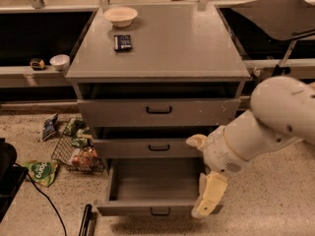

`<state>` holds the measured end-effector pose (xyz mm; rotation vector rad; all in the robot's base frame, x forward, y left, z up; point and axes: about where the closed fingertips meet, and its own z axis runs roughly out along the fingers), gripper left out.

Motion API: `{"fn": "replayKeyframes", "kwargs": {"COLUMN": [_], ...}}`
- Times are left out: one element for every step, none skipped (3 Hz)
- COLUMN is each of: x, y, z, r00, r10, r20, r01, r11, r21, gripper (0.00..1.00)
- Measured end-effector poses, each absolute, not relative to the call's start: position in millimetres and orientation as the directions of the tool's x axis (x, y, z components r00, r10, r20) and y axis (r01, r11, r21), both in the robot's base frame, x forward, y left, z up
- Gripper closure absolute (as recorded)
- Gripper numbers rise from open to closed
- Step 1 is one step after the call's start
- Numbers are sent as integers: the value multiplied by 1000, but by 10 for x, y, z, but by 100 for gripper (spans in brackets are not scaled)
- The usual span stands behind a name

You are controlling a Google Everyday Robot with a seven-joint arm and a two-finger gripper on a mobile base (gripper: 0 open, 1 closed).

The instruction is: Close bottom drawer

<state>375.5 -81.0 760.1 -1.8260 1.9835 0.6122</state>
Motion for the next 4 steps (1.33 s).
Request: {"fn": "replayKeyframes", "kwargs": {"x": [3794, 3834, 3834, 3804], "y": [-597, -351, -351, -312], "z": [7012, 6510, 6510, 6327], "r00": [-49, -25, -25, -30], "r10": [-822, -781, -781, -787], "r20": [-568, -624, -624, -616], "r01": [-999, -994, -994, -993], "r11": [30, -47, -47, -46], "r21": [42, 99, 99, 108], "gripper": [0, 0, 0, 0]}}
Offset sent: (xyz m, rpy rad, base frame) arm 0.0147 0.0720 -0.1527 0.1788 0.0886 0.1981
